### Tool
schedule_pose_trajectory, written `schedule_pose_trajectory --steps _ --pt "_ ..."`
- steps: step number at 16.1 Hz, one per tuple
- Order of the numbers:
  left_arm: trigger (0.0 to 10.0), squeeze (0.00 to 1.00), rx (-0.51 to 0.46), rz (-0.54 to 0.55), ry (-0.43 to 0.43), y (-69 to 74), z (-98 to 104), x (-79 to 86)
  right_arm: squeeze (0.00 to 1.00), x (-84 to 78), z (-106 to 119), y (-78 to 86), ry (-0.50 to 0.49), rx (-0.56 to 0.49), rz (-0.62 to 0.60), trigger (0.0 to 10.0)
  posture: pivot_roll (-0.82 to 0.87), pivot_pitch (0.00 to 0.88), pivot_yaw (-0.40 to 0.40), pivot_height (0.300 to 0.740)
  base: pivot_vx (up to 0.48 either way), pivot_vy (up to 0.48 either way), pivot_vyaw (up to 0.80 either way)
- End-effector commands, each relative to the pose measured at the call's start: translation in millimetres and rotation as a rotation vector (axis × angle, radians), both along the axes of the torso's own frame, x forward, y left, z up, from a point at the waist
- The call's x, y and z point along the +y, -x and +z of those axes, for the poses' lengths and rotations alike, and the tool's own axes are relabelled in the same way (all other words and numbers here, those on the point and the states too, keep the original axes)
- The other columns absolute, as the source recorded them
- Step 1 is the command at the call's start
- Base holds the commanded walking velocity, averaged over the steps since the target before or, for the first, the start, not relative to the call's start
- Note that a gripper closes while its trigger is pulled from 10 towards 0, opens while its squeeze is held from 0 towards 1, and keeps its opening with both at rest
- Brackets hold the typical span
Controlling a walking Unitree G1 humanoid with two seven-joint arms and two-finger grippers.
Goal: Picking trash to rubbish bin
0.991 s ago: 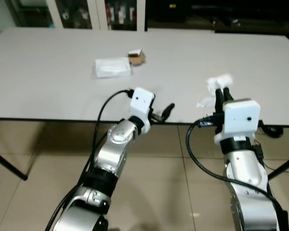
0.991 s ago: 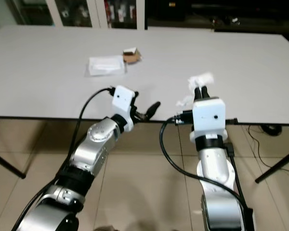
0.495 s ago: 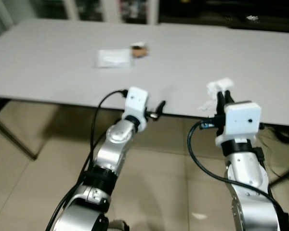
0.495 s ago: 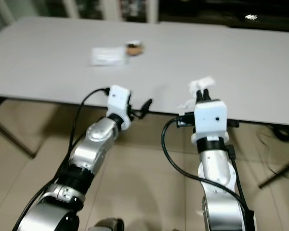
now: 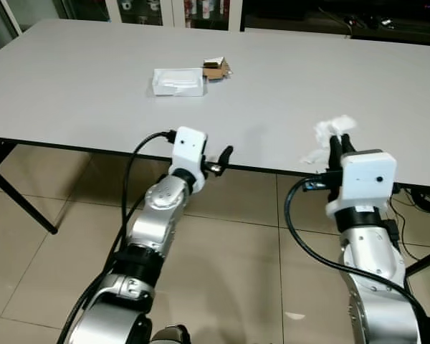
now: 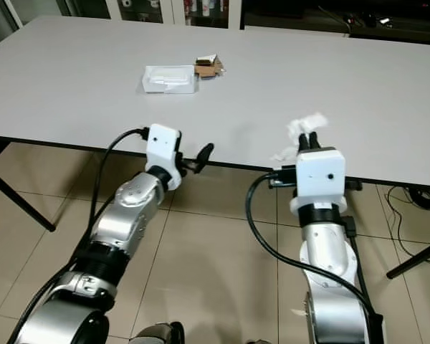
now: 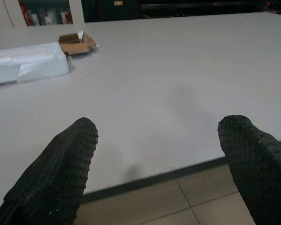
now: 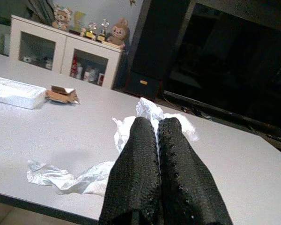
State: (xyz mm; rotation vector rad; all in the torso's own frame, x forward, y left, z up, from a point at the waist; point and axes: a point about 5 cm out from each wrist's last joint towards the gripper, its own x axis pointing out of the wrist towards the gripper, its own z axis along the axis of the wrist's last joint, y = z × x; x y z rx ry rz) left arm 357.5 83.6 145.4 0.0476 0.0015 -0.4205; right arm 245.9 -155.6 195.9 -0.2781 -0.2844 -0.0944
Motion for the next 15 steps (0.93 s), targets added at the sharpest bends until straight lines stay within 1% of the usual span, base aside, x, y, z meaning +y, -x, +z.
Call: schedule_pose_trajectory --steps 1,5,6,9,15 --pt "10.0 0.0 0.007 -0.006 0.003 2.8 -2.4 1.4 0.0 -4.2 3.5 3.8 -0.003 -0.015 -0.015 10.0 0.08 0.105 -0.014 0.74 0.45 0.0 0.0" --pt "10.0 0.0 0.001 -0.018 0.02 8.0 -1.9 -2.4 0.0 -8.3 2.9 7.2 0.001 -0.016 -0.025 10.0 0.08 0.099 -0.017 0.74 0.458 0.0 0.0" --pt "10.0 0.0 -0.004 -0.03 0.021 11.2 -1.2 -2.7 0.0 -9.3 3.9 9.6 -0.003 -0.024 -0.029 10.0 0.08 0.099 -0.017 0.74 0.461 0.0 0.0" --pt "10.0 0.0 -0.009 -0.036 0.016 15.3 -2.4 -0.9 0.0 -10.5 3.1 13.2 -0.009 -0.028 -0.038 10.0 0.08 0.092 -0.013 0.74 0.461 0.0 0.0" --pt "10.0 0.0 -0.006 -0.051 0.01 19.1 -4.1 -3.3 0.0 -5.4 1.9 15.8 0.006 -0.027 -0.028 10.0 0.07 0.091 -0.01 0.74 0.461 0.0 0.0"
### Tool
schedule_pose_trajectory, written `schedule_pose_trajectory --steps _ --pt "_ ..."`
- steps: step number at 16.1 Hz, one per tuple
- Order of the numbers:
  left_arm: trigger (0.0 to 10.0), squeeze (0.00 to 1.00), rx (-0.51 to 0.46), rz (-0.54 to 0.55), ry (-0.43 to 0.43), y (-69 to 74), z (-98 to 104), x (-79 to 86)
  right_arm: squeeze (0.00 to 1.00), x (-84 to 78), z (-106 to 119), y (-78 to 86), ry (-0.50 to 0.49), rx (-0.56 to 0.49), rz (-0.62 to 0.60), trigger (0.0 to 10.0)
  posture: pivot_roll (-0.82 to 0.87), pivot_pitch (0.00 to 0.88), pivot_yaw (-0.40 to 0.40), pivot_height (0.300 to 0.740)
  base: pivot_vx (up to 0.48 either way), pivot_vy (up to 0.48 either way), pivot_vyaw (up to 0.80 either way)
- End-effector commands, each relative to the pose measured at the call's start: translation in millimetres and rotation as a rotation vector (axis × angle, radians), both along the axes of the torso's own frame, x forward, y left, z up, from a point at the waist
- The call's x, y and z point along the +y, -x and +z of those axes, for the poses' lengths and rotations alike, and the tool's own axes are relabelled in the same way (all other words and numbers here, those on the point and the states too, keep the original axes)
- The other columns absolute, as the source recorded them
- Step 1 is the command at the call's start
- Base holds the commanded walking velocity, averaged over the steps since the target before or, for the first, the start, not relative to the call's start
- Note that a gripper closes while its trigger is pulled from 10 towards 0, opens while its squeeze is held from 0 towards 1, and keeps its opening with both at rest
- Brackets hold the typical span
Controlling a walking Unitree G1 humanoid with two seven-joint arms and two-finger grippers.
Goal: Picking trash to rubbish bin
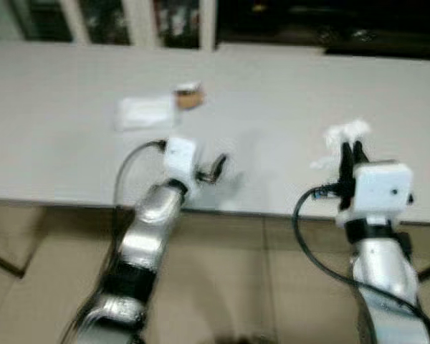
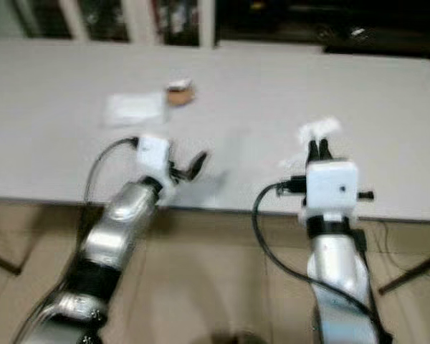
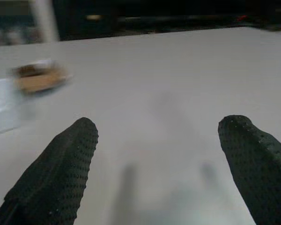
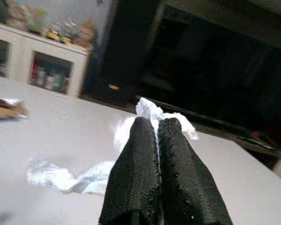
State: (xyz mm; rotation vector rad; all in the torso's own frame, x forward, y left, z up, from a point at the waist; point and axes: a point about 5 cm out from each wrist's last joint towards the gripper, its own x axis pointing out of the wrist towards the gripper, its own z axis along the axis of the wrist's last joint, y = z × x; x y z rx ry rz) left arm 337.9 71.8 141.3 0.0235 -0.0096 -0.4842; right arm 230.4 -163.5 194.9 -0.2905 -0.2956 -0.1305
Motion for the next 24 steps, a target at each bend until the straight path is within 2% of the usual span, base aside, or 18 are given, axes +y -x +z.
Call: schedule_pose_trajectory --steps 1,11,14,17,24 --pt "10.0 0.0 -0.002 0.011 -0.02 0.1 0.1 8.6 0.0 3.9 3.8 0.2 0.007 -0.016 0.014 10.0 0.07 0.093 -0.01 0.74 0.461 0.0 0.0" --pt "10.0 0.0 -0.017 0.013 -0.031 -3.1 3.8 7.9 0.0 4.1 3.5 2.2 0.015 -0.011 0.017 10.0 0.06 0.09 -0.018 0.74 0.461 0.0 0.0" --pt "10.0 0.0 -0.049 0.029 -0.038 -8.1 11.1 10.2 0.0 4.8 2.9 0.8 0.019 -0.01 0.024 10.0 0.07 0.089 -0.02 0.74 0.454 0.0 0.0" --pt "10.0 0.0 -0.095 0.05 -0.071 -13.5 19.2 11.9 0.0 5.1 2.3 -0.2 0.019 -0.008 0.029 10.0 0.07 0.089 -0.02 0.74 0.0 0.0 0.0" --pt "10.0 0.02 -0.073 0.053 -0.039 -12.5 16.2 9.2 0.0 6.4 0.3 -1.3 -0.013 -0.001 0.026 10.0 0.08 0.095 -0.017 0.74 0.0 0.0 0.0"
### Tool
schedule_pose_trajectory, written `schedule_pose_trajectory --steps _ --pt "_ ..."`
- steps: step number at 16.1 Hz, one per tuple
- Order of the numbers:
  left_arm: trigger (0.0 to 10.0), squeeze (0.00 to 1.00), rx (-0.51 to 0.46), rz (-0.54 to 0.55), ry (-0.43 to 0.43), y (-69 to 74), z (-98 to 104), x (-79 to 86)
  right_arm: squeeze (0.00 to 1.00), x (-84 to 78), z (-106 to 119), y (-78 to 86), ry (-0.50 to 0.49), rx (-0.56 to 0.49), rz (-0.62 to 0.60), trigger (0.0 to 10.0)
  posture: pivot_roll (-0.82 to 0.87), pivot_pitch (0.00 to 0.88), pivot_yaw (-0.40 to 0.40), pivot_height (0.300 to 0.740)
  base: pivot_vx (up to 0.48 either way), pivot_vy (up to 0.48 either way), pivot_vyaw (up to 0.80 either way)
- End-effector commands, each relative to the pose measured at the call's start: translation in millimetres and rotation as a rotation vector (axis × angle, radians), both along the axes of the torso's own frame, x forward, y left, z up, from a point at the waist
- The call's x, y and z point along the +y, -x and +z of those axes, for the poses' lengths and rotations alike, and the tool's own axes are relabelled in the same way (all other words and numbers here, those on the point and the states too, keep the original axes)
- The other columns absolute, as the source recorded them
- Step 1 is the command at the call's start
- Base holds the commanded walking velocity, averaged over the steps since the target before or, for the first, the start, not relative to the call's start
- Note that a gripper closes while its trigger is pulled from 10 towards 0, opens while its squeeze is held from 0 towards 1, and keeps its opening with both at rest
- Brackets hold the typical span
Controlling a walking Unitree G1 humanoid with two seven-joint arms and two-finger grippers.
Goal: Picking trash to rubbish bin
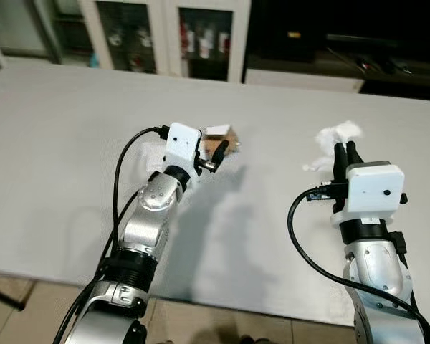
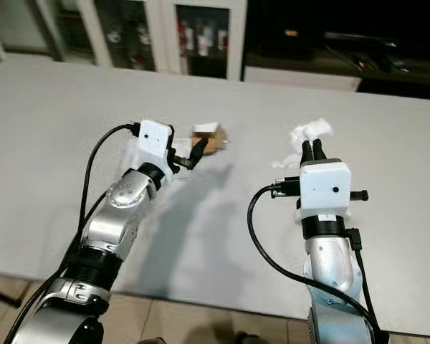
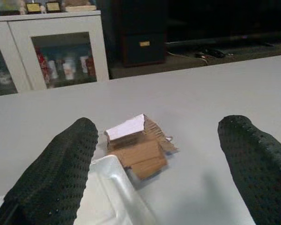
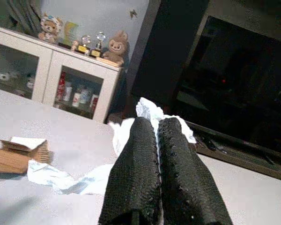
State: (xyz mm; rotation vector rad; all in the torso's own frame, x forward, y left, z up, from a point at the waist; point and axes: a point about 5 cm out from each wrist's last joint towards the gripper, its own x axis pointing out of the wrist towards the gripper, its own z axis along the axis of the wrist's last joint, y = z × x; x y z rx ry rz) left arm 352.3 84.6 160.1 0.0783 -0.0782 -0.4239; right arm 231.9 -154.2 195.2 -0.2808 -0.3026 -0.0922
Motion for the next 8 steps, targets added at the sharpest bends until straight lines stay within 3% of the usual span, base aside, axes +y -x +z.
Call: schedule_pose_trajectory --steps 1,5,8 --pt "10.0 1.0 0.009 -0.003 0.006 2.1 -2.8 -3.8 0.0 -3.0 0.1 -0.3 -0.009 0.001 -0.014 10.0 0.08 0.094 -0.017 0.74 0.0 0.0 0.0" --pt "10.0 1.0 0.016 0.029 0.004 -3.8 -1.6 0.8 0.0 -2.3 -0.2 -1.9 -0.011 0.003 -0.008 10.0 0.08 0.093 -0.017 0.74 0.0 0.0 0.0" --pt "10.0 1.0 0.046 0.089 -0.067 -15.0 -3.5 10.0 0.0 -1.1 -0.7 -2.7 -0.015 0.004 -0.003 10.0 0.09 0.093 -0.014 0.74 0.0 0.0 0.0"
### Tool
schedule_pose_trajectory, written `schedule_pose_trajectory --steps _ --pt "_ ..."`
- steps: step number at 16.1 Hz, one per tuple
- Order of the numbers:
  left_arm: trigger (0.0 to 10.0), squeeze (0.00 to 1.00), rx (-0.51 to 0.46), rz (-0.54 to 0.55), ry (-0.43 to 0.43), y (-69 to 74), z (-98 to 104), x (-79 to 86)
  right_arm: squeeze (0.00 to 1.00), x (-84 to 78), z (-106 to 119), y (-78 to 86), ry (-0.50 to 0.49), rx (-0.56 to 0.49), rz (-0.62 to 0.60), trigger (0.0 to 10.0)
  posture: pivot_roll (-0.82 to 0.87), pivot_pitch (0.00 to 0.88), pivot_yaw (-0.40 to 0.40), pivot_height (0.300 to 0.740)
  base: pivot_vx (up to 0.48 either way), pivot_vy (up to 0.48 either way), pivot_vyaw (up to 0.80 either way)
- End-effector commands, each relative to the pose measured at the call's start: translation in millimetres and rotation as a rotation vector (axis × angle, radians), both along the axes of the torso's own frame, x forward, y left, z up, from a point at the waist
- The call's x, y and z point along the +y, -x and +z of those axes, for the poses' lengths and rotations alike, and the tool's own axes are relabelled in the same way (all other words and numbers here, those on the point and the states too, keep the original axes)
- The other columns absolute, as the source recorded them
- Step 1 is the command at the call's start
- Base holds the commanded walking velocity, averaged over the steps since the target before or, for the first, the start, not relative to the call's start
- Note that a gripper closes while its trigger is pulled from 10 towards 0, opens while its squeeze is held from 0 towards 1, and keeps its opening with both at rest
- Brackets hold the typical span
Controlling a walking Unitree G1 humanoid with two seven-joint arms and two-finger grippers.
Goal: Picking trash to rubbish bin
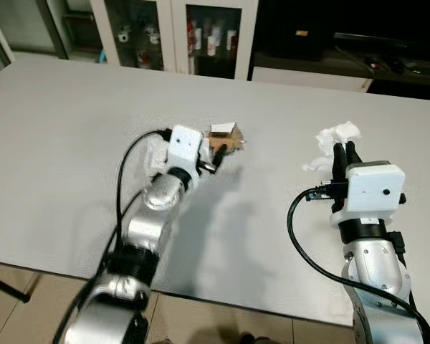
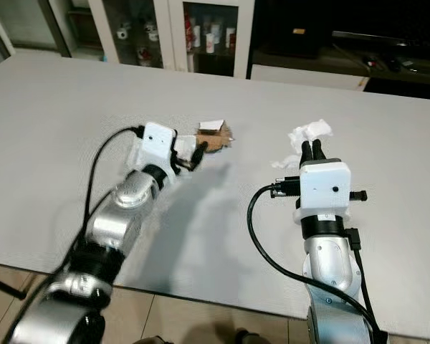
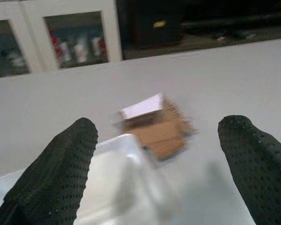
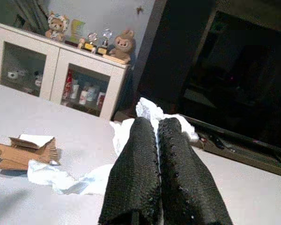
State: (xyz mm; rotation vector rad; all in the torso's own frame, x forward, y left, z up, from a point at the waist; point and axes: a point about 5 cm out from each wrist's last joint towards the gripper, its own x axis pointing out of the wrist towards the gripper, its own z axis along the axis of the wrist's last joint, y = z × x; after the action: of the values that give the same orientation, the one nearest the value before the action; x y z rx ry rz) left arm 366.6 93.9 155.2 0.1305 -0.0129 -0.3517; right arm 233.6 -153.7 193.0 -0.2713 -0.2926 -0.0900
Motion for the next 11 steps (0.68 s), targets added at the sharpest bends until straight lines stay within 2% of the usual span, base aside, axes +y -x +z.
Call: schedule_pose_trajectory --steps 1,2,3,5,11 --pt "10.0 1.0 0.002 0.038 -0.026 -5.4 2.7 4.4 0.0 -1.2 0.8 -0.9 -0.005 -0.004 -0.004 10.0 0.09 0.093 -0.014 0.74 0.0 0.0 0.0" --pt "10.0 1.0 -0.015 0.085 -0.068 -15.2 9.9 12.4 0.0 1.0 -0.5 -0.3 -0.01 0.002 0.002 10.0 0.09 0.11 -0.01 0.74 0.0 0.0 0.0" --pt "10.0 1.0 -0.023 0.098 -0.076 -18.0 12.7 14.9 0.0 1.8 -0.8 0.0 -0.012 0.004 0.005 10.0 0.09 0.11 -0.01 0.74 0.0 0.0 0.0" --pt "10.0 0.0 -0.061 0.129 -0.087 -26.4 23.4 16.9 0.0 3.3 -1.7 0.7 -0.017 0.008 0.008 10.0 0.09 0.116 -0.009 0.74 0.0 0.0 0.0" --pt "10.0 0.0 -0.073 0.173 -0.049 -37.9 33.4 12.6 0.0 5.5 -1.3 2.8 -0.023 0.011 0.008 10.0 0.07 0.145 -0.01 0.74 0.0 0.0 0.0"
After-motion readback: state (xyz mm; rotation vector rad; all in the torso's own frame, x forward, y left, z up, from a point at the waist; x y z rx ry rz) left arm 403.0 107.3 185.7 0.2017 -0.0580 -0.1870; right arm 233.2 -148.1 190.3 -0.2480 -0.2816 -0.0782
